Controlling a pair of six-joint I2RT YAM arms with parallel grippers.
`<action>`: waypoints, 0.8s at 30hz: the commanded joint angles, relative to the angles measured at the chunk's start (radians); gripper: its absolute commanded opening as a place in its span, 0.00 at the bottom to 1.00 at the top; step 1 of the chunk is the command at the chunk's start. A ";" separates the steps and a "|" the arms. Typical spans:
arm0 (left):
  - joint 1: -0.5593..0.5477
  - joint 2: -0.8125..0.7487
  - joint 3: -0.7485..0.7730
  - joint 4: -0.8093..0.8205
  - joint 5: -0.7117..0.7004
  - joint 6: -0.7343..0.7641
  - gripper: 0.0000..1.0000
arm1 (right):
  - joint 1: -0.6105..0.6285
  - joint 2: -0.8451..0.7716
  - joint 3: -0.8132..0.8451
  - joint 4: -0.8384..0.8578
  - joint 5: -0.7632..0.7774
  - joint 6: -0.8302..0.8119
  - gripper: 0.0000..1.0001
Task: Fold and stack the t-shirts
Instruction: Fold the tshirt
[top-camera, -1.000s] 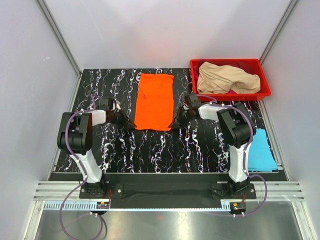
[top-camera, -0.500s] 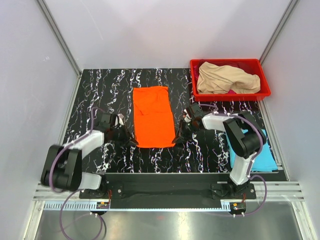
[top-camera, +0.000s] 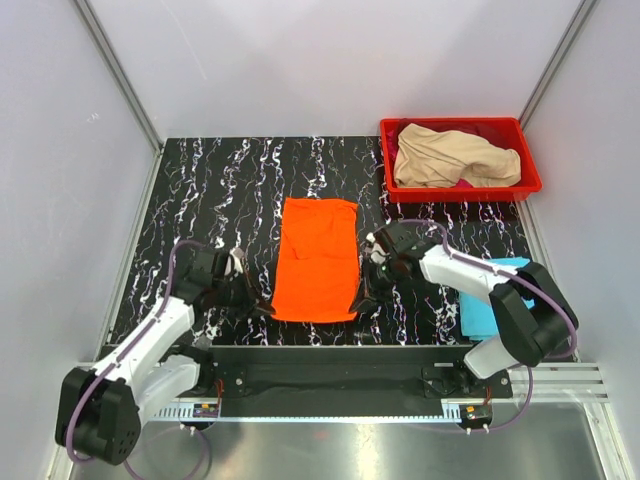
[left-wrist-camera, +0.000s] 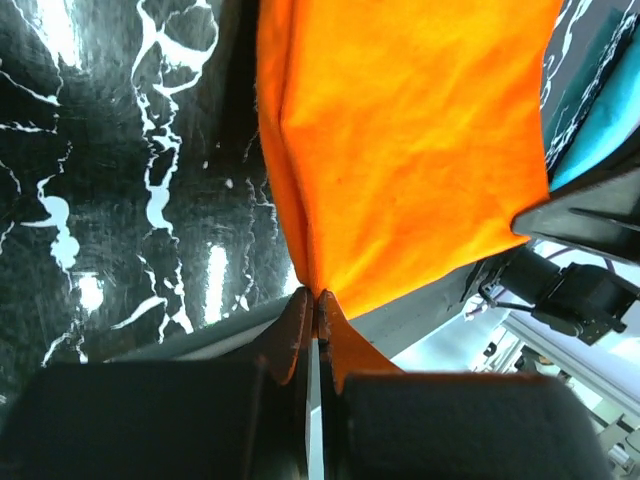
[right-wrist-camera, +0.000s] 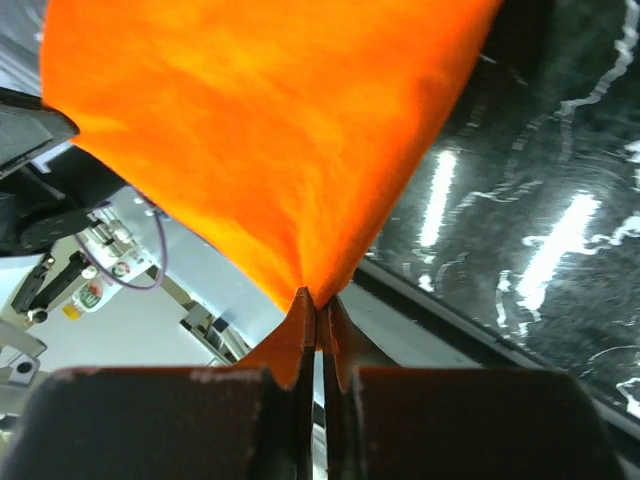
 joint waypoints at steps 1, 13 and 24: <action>0.007 0.037 0.156 -0.045 -0.036 0.028 0.00 | -0.014 0.004 0.120 -0.074 -0.027 -0.002 0.00; 0.119 0.669 0.812 0.032 0.135 0.114 0.00 | -0.230 0.381 0.738 -0.233 -0.145 -0.097 0.00; 0.155 1.030 1.204 0.015 0.197 0.119 0.00 | -0.344 0.677 1.116 -0.341 -0.229 -0.137 0.00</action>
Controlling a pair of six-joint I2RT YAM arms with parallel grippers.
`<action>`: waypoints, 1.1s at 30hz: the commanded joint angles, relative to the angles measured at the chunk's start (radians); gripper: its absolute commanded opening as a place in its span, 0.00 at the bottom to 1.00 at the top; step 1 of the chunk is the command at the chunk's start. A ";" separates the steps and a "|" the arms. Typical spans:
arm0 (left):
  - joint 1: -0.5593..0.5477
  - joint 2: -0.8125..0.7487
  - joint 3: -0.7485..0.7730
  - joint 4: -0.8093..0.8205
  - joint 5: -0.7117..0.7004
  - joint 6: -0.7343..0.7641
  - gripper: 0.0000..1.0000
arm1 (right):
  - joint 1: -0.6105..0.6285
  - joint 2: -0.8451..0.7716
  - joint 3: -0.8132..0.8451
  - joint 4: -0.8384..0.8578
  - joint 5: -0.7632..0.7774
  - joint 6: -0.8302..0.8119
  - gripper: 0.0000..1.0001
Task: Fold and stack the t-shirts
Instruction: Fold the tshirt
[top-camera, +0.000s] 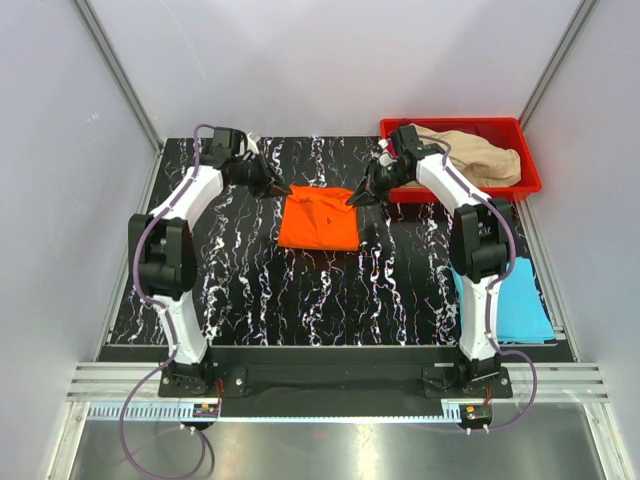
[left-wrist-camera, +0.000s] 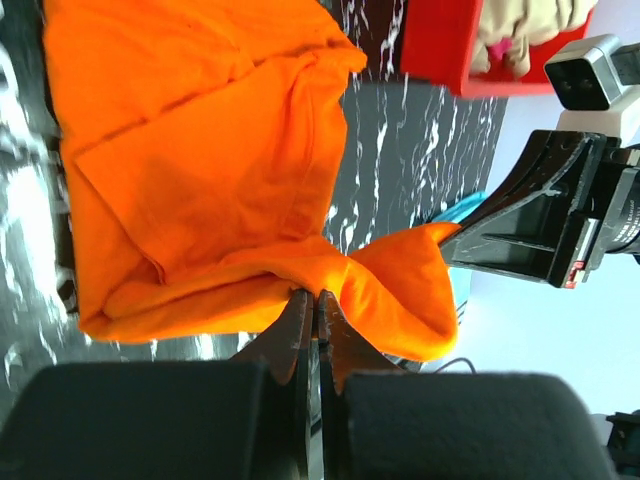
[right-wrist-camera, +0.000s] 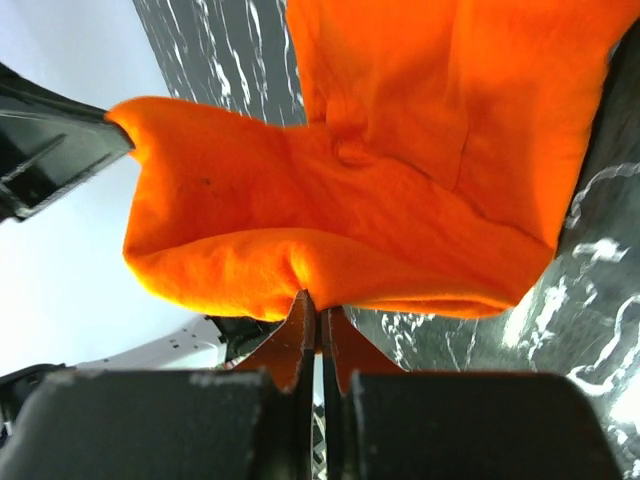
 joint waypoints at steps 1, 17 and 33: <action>0.025 0.056 0.083 0.029 0.056 -0.001 0.00 | -0.022 0.070 0.142 -0.051 -0.057 -0.034 0.00; 0.070 0.386 0.353 0.244 0.077 -0.143 0.04 | -0.102 0.420 0.558 0.056 -0.078 0.069 0.10; 0.102 0.302 0.389 0.152 -0.133 0.035 0.44 | -0.133 0.409 0.658 0.041 0.057 -0.075 0.60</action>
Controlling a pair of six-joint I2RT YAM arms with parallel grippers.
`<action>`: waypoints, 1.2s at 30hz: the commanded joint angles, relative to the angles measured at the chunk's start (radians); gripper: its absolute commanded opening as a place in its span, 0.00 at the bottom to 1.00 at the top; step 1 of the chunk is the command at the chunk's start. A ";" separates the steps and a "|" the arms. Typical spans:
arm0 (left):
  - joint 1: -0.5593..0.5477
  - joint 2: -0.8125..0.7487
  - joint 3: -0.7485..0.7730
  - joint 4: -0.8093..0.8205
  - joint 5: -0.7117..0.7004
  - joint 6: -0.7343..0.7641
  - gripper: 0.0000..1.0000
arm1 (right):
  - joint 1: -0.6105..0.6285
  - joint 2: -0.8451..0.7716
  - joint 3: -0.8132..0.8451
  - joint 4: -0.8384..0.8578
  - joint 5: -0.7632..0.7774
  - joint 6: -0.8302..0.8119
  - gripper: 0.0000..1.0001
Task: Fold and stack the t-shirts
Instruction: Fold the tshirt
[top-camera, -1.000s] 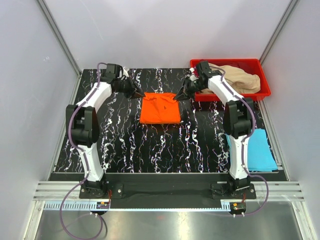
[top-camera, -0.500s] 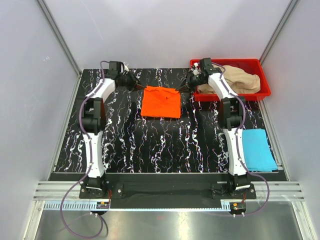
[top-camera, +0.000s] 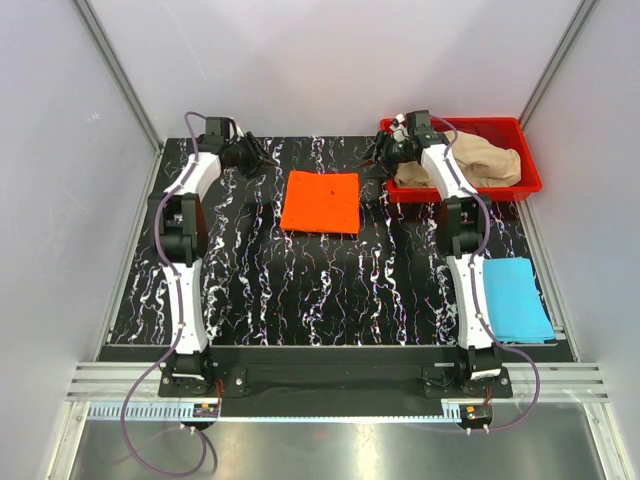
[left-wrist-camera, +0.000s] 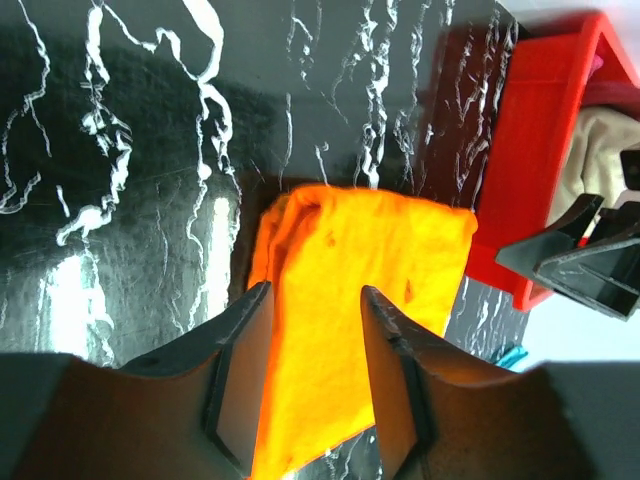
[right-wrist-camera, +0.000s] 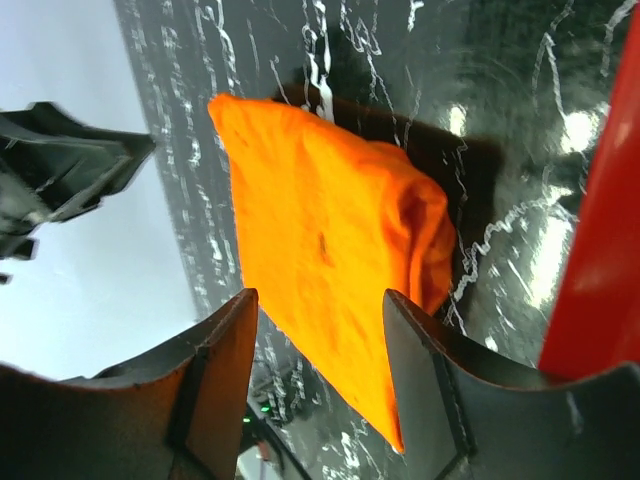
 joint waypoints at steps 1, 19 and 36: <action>-0.012 -0.149 -0.063 0.078 0.021 0.042 0.42 | 0.018 -0.133 -0.036 -0.044 0.055 -0.115 0.60; -0.139 -0.338 -0.620 0.212 0.102 0.074 0.15 | 0.187 -0.193 -0.209 -0.106 0.120 -0.210 0.28; -0.168 -0.552 -0.765 0.094 0.042 0.191 0.29 | 0.193 -0.550 -0.678 -0.052 0.308 -0.234 0.59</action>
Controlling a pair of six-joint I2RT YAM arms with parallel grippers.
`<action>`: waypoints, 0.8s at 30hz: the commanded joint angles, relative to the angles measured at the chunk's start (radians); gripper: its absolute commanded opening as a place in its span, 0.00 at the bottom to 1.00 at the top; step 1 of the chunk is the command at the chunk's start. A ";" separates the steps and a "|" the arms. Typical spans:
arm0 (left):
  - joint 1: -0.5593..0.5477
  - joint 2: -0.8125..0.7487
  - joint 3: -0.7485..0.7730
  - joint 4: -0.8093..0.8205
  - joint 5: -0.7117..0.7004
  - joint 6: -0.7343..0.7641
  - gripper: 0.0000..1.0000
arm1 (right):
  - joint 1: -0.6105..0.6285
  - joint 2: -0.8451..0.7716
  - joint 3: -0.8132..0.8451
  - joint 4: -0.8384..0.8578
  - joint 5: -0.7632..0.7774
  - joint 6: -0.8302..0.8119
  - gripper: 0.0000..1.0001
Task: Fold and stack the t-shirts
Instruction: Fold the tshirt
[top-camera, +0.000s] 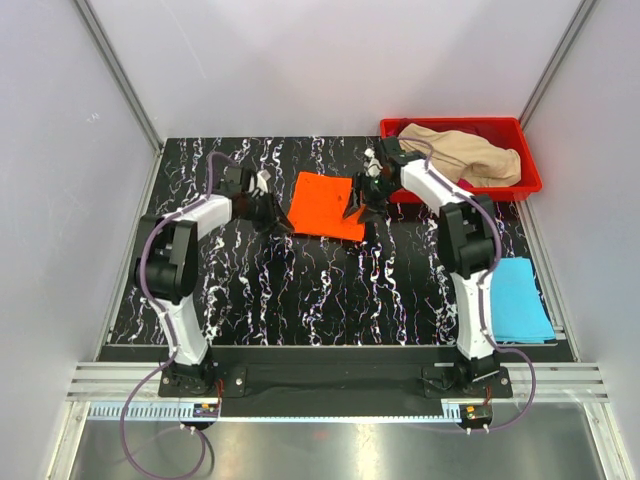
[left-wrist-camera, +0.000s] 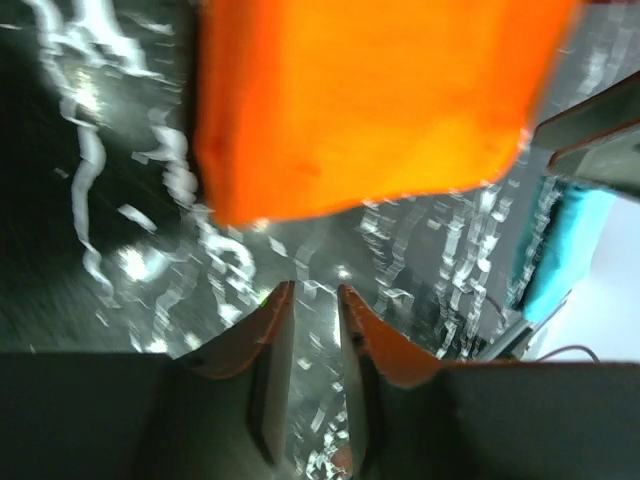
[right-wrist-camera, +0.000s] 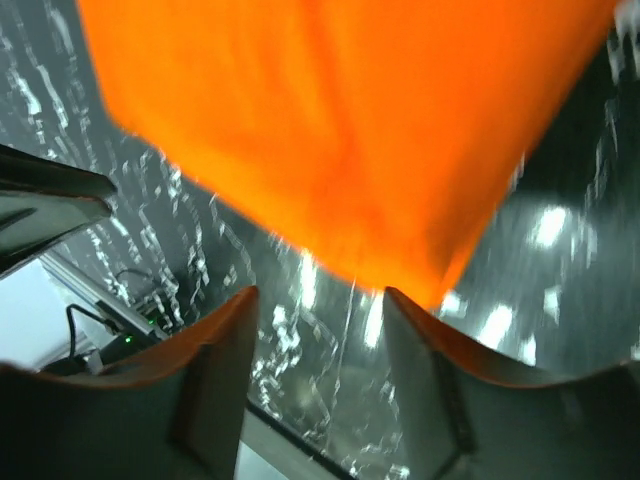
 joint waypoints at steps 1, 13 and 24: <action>-0.033 -0.142 -0.008 -0.003 -0.016 0.031 0.31 | 0.003 -0.189 -0.083 0.043 0.061 0.015 0.62; -0.076 -0.296 -0.077 -0.067 -0.028 0.023 0.34 | -0.054 -0.146 -0.270 0.227 0.014 0.049 0.64; -0.090 -0.408 -0.177 -0.098 -0.054 0.034 0.25 | 0.045 -0.146 -0.476 0.463 -0.072 0.225 0.28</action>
